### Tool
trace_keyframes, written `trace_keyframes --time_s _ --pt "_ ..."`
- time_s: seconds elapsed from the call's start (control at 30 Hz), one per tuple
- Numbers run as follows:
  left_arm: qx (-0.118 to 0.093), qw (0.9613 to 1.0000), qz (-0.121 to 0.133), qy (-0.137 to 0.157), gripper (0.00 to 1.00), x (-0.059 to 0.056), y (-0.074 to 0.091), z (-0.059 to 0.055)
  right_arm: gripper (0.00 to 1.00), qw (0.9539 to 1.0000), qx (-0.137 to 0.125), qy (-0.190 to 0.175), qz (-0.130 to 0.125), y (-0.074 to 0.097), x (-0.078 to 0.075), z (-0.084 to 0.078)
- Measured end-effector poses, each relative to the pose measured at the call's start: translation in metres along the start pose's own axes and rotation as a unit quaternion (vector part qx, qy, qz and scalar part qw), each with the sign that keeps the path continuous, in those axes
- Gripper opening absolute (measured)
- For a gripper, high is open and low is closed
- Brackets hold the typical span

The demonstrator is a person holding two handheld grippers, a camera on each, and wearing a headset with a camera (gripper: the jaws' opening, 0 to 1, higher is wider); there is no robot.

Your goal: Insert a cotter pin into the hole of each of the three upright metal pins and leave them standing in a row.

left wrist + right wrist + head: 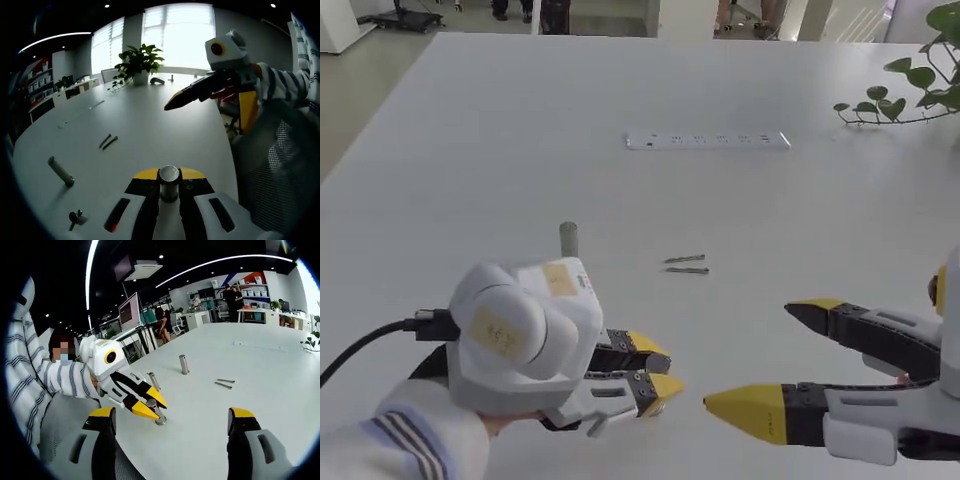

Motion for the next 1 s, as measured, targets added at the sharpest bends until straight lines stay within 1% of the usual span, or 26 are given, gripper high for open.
trace_keyframes --time_s 0.13,0.33,0.43,0.83,0.87,1.0 --pt "-0.002 1.0 0.0 0.01 0.1 -0.0007 -0.0007 -0.0024 0.91 1.0 0.002 0.001 -0.001 0.0003 -0.0004 -0.0014" --pt "-0.002 1.0 0.001 0.004 0.1 -0.0021 -0.0012 -0.0049 0.91 1.0 0.006 0.003 -0.003 0.0006 -0.0016 -0.003" --pt "-0.009 0.9999 0.003 0.009 0.1 -0.0012 -0.001 -0.0042 0.91 1.0 0.006 0.002 -0.003 0.0001 -0.0017 -0.0036" --pt "-0.02 0.9998 0.002 0.008 0.1 -0.002 0.0008 -0.0049 0.91 0.9999 0.012 0.003 0.001 -0.0018 -0.0011 -0.0072" --pt "-0.024 0.9996 0.001 0.011 0.1 -0.0022 0.0012 -0.0053 0.91 0.9999 0.012 0.002 0.001 -0.0019 -0.0012 -0.0075" --pt "-0.031 0.9995 0.0 0.003 0.1 -0.0037 0.0033 -0.0068 0.91 0.9999 0.015 0.003 0.002 -0.0021 0.0002 -0.0085"
Point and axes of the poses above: the centre of the closed fingertips' face, and the gripper's own axes: y roughly backward along the fingers, x roughly to its left, z roughly out of its top, the point moved 4 cm from there along y, roughly backward along the fingers, and after that the axes turned 13 degrees about -y, right-handed, at the moved point
